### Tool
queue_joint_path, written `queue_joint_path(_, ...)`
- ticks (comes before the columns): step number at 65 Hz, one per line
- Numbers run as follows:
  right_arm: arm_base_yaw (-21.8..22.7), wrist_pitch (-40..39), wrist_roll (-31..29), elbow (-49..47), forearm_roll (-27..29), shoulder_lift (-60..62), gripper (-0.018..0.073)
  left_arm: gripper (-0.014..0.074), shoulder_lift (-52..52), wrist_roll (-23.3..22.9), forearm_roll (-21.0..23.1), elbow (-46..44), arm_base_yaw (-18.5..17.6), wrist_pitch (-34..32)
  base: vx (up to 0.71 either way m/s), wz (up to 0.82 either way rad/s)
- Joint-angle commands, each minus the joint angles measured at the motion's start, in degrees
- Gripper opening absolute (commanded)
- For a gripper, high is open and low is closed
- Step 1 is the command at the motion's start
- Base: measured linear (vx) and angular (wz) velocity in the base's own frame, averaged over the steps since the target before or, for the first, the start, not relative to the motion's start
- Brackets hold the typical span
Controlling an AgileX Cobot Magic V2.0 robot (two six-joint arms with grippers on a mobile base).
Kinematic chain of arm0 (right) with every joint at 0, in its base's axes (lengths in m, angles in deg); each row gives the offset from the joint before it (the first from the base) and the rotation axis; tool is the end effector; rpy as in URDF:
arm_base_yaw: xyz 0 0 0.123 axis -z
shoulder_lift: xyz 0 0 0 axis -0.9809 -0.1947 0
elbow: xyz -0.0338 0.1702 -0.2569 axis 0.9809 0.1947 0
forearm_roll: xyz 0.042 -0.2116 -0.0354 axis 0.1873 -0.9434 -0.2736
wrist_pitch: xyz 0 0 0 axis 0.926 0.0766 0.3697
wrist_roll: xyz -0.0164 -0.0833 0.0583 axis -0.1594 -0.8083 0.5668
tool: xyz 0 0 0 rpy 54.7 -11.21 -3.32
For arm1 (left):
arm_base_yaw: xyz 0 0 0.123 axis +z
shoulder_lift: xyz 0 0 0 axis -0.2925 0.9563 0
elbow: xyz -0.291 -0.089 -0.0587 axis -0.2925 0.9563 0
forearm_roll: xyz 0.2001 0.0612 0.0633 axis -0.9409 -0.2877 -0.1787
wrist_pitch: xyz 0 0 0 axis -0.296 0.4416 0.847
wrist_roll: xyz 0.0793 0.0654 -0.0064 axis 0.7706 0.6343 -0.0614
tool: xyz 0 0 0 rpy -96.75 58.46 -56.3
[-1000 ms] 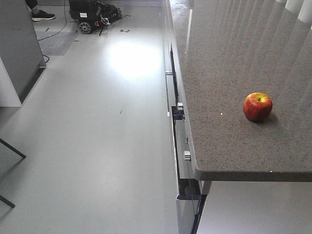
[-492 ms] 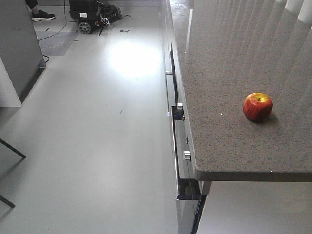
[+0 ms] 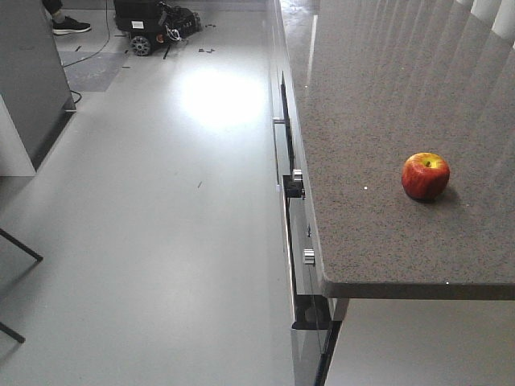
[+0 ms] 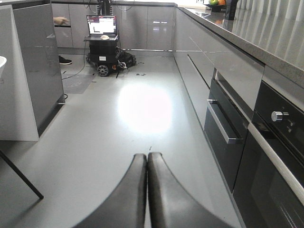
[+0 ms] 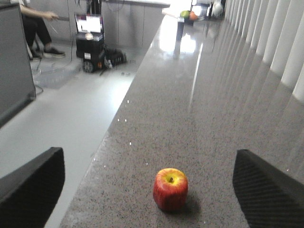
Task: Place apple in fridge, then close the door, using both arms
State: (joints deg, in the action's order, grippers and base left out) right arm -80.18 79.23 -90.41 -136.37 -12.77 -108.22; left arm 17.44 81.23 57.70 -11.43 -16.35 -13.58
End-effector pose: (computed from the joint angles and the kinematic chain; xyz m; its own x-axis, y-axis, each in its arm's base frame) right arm 0.1174 0.0102 0.4174 -0.1986 -0.0825 -0.9766 -0.1097 0.9921 -0.0615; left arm 0.0087 0.0008 0.1841 -0.1434 -0.1152 -0.9829 -0.0345 0.9932 -0.1114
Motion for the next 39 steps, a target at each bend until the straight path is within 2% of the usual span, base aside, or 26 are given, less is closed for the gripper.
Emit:
queue_joint_path(1,0.2,-0.4,0.4,-6.5,-0.6,-7.4,0.0688,-0.0006,-0.8,-0.6,0.0,-1.0,-0.1,-4.3,0.00,0.00)
queue_joint_path(20,0.4,2.8,2.8,-18.8,-0.9,-27.0,0.0670,-0.0006,-0.8,-0.6,0.0,-1.0,-0.1,-4.3,0.00,0.00)
queue_joint_path(39,0.4,7.0,6.2,-29.9,-2.4,-38.6,0.0659,-0.0006,-0.8,-0.6,0.0,-1.0,-0.1,-4.3,0.00,0.00)
